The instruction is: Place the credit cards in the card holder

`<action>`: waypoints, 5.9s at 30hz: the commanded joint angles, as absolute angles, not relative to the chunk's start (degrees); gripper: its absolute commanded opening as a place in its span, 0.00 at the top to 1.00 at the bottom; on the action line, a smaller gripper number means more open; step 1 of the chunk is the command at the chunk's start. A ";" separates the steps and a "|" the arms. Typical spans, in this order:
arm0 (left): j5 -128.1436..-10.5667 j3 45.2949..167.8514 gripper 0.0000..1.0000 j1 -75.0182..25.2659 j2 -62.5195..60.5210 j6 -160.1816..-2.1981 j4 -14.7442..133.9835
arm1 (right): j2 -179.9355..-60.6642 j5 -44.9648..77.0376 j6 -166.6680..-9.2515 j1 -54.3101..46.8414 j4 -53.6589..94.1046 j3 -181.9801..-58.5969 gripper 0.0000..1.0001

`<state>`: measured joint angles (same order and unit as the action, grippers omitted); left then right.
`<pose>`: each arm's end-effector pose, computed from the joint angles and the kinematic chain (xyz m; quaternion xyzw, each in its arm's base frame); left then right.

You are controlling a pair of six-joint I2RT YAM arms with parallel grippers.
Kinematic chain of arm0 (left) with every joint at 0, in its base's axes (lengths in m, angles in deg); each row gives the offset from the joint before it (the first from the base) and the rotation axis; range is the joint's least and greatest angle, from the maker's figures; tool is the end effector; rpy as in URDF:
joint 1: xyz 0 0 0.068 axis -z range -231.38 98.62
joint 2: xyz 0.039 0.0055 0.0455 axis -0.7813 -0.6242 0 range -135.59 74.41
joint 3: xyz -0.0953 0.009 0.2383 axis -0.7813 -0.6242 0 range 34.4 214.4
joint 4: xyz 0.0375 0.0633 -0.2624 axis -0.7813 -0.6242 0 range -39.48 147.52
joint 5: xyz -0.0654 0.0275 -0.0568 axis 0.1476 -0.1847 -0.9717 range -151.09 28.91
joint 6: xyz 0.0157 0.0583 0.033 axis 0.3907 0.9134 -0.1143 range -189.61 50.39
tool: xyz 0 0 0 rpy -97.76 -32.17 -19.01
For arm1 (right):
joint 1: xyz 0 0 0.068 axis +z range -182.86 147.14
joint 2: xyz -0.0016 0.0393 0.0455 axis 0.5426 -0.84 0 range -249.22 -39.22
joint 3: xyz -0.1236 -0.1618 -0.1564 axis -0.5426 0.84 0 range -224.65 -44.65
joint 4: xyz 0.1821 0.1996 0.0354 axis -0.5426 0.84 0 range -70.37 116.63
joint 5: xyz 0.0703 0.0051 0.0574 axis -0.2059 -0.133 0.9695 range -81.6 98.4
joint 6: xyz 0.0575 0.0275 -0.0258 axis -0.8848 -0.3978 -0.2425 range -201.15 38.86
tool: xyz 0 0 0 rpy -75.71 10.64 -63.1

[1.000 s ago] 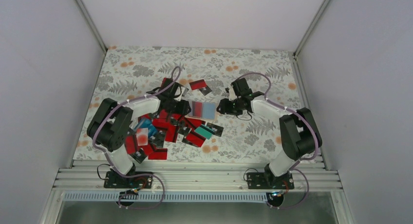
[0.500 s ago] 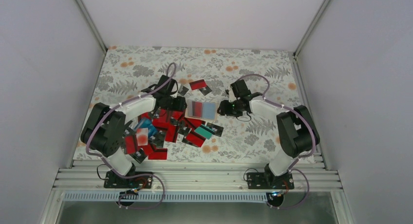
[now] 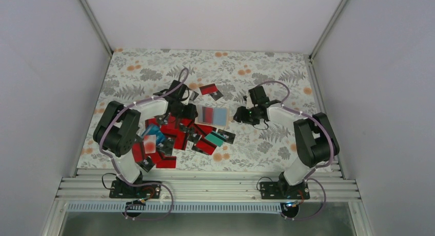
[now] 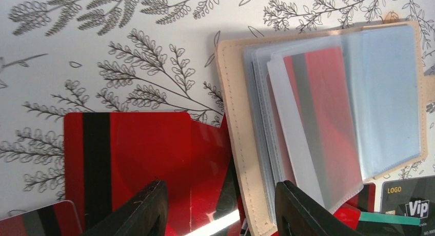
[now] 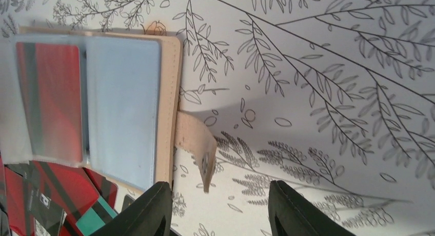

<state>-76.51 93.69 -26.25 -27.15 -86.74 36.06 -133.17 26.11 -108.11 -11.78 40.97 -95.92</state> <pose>0.3163 -0.1648 0.1131 0.0978 0.9605 -0.2031 0.1630 0.2943 0.1316 0.1162 0.0149 0.9633 0.2274 0.1417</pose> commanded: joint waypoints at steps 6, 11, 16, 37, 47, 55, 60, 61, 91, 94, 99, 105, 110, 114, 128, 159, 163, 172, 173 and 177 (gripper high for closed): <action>-81.35 95.12 0.47 -26.45 -29.19 -85.45 37.90 | -138.08 31.13 -108.65 -12.68 35.49 -97.26 0.61; -82.31 95.46 0.48 -26.42 -30.43 -85.51 38.53 | -140.12 32.33 -108.61 -12.90 34.04 -98.72 0.76; -84.98 96.03 0.50 -26.46 -31.84 -85.73 39.58 | -141.74 34.51 -108.06 -12.91 33.28 -98.91 0.92; -89.22 99.60 0.64 -25.56 -32.94 -87.40 40.04 | -139.58 38.01 -107.17 -12.78 33.02 -99.05 0.96; -87.18 103.42 0.64 -22.84 -33.49 -87.98 37.59 | -138.51 39.06 -106.98 -12.67 33.05 -99.43 0.96; -85.88 108.24 0.64 -19.58 -34.59 -88.54 35.60 | -137.96 39.96 -107.06 -12.73 33.17 -99.96 0.96; -86.32 110.45 0.66 -17.98 -35.07 -89.55 36.00 | -137.65 39.14 -106.82 -12.73 34.22 -100.88 0.96; -86.66 110.84 0.66 -17.77 -35.07 -89.82 36.20 | -137.58 38.63 -106.89 -12.73 34.48 -100.90 0.95; -74.02 111.05 0.24 -18.92 -36.72 -84.23 28.68 | -135.37 33.89 -108.03 -14.27 34.42 -92.83 0.96; -75.32 111.81 0.18 -19.16 -38.88 -83.37 28.02 | -135.95 34.05 -108.06 -14.31 34.11 -92.84 0.96; -77.00 110.72 0.06 -20.16 -40.53 -83.36 28.89 | -136.09 33.98 -107.86 -14.27 34.28 -93.00 0.96; -83.71 109.41 0.05 -20.87 -42.07 -84.03 31.30 | -136.55 34.05 -107.95 -14.27 34.23 -93.42 0.95; -92.02 107.37 0.06 -21.09 -40.89 -85.26 35.73 | -137.08 34.39 -107.95 -14.32 34.22 -94.10 0.96; -96.46 106.39 0.07 -21.11 -39.74 -86.10 38.31 | -137.67 34.74 -108.02 -14.36 34.05 -94.69 0.96; -102.57 106.16 0.11 -20.75 -33.39 -88.00 43.41 | -139.33 34.98 -107.73 -14.32 33.74 -95.76 0.95; -95.48 99.74 0.32 -17.28 -25.28 -91.17 50.47 | -140.03 33.38 -106.83 -14.89 35.63 -98.89 0.96; -93.25 101.99 0.26 -17.58 -20.31 -87.93 43.25 | -140.67 33.55 -106.59 -14.93 35.54 -99.19 0.96; -78.83 97.04 0.34 -23.02 -18.98 -88.14 37.29 | -141.42 33.20 -106.37 -14.90 35.77 -99.40 0.95; -78.78 95.74 0.37 -23.69 -19.75 -88.35 38.37 | -141.41 33.19 -106.37 -14.93 35.80 -99.43 0.95; -79.40 93.40 0.49 -24.56 -23.97 -88.51 42.30 | -141.53 33.21 -106.46 -14.91 35.80 -99.66 0.96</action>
